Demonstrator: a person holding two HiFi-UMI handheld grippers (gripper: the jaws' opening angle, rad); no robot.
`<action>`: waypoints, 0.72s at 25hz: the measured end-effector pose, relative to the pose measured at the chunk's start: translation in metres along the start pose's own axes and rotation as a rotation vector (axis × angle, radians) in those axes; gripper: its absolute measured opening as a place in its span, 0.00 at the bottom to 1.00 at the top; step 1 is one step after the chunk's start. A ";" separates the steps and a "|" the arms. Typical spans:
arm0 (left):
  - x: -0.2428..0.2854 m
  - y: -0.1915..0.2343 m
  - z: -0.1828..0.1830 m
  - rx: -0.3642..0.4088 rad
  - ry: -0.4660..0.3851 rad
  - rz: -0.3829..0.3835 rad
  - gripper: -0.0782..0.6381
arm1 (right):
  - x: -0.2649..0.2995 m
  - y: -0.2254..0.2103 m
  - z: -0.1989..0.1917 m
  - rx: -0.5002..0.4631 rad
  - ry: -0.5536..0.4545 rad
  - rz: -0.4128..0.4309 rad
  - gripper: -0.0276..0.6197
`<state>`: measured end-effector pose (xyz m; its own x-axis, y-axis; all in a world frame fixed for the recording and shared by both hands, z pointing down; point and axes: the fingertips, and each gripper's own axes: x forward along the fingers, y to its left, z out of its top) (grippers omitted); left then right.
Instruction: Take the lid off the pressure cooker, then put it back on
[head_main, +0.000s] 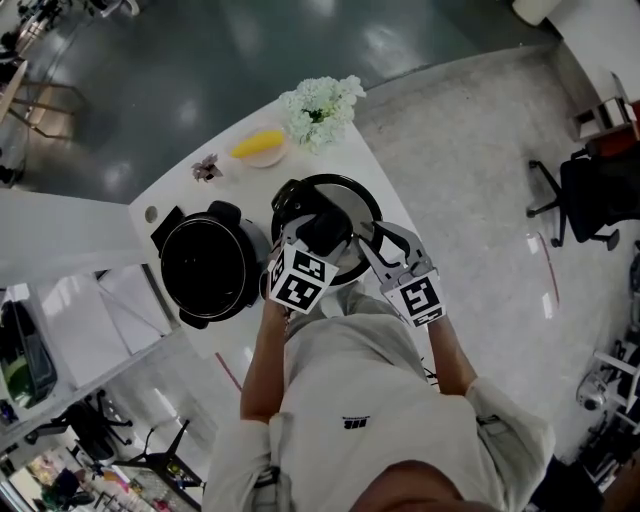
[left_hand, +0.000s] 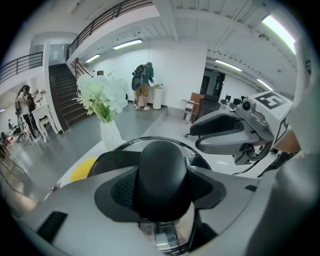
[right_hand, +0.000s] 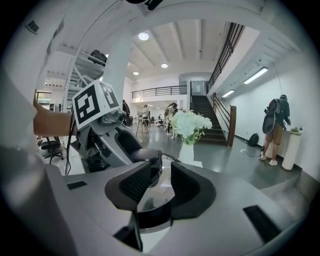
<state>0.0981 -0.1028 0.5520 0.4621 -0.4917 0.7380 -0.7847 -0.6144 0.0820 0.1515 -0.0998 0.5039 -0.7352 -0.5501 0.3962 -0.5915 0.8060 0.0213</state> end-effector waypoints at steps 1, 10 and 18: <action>-0.005 0.001 0.004 0.005 -0.002 -0.001 0.51 | -0.001 0.001 0.005 0.001 -0.001 0.000 0.24; -0.053 0.014 0.028 0.012 -0.040 -0.008 0.51 | 0.002 0.011 0.046 -0.069 -0.082 0.012 0.24; -0.089 0.031 0.025 0.029 -0.043 0.005 0.51 | 0.013 0.036 0.071 -0.103 -0.112 0.047 0.24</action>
<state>0.0428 -0.0939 0.4725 0.4762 -0.5207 0.7085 -0.7750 -0.6293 0.0584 0.0969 -0.0938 0.4450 -0.7971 -0.5274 0.2942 -0.5226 0.8465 0.1014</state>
